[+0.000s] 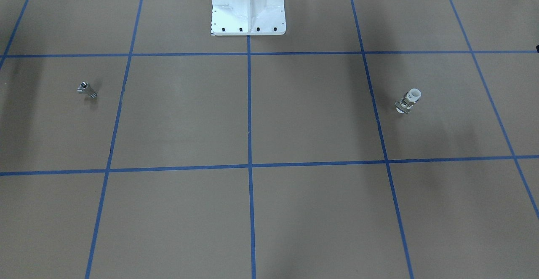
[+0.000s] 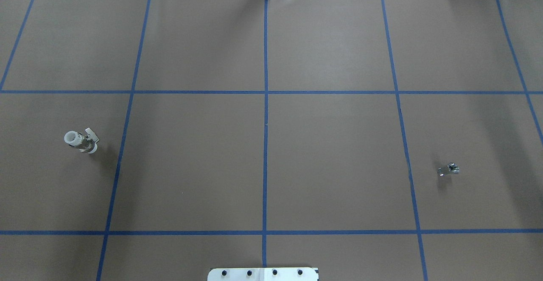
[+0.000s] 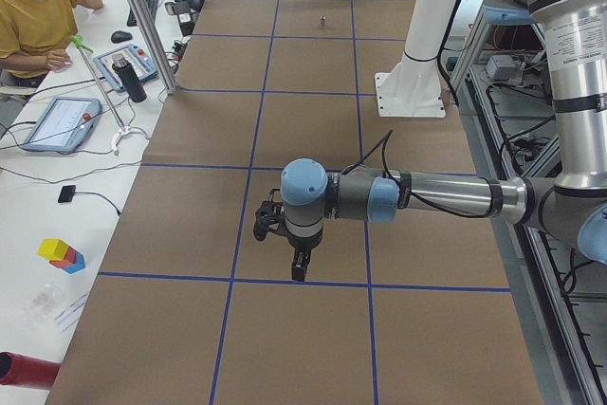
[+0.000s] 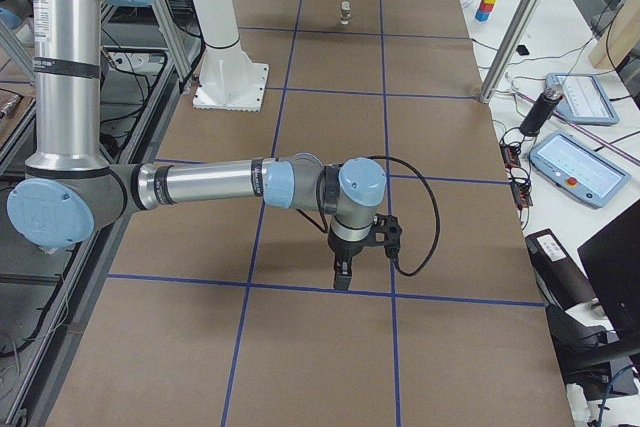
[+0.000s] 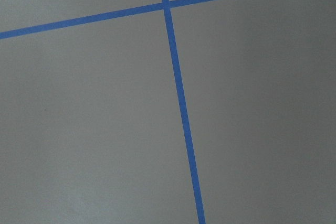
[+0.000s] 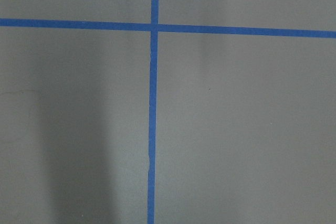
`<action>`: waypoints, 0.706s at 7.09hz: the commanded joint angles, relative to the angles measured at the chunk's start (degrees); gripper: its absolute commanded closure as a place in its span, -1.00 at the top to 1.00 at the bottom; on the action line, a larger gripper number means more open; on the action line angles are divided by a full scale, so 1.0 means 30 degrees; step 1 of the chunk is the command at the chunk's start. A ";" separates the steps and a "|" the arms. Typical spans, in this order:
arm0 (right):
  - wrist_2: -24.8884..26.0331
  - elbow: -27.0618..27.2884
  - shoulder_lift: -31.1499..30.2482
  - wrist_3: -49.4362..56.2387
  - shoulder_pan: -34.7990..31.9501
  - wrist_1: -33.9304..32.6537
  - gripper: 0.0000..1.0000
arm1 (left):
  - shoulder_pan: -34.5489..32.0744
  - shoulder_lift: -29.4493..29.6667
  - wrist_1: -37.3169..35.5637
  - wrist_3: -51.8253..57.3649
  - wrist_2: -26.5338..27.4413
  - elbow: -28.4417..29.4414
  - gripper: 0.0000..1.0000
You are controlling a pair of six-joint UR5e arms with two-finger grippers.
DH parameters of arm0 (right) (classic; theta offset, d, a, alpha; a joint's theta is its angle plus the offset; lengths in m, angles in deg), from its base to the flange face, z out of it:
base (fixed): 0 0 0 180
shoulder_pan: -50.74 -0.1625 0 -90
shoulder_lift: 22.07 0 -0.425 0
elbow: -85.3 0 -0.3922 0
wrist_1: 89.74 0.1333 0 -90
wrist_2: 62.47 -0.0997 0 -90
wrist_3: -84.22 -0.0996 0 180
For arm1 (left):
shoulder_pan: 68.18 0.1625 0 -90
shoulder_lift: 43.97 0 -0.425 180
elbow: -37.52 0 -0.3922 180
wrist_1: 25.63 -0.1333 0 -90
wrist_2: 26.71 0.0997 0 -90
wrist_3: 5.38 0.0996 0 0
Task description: Assemble PPR valve and pipe with both arms
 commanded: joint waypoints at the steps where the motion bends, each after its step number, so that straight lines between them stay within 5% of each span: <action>1: 0.0024 0.0000 0.0000 0.0000 0.0000 0.0000 1.00 | 0.0000 0.0058 0.0000 -0.0029 -0.0045 -0.0257 1.00; 5: -0.0005 0.0029 0.0000 0.0030 0.0000 0.0000 1.00 | 0.0000 0.0784 0.0614 -0.0203 0.0014 -0.0173 1.00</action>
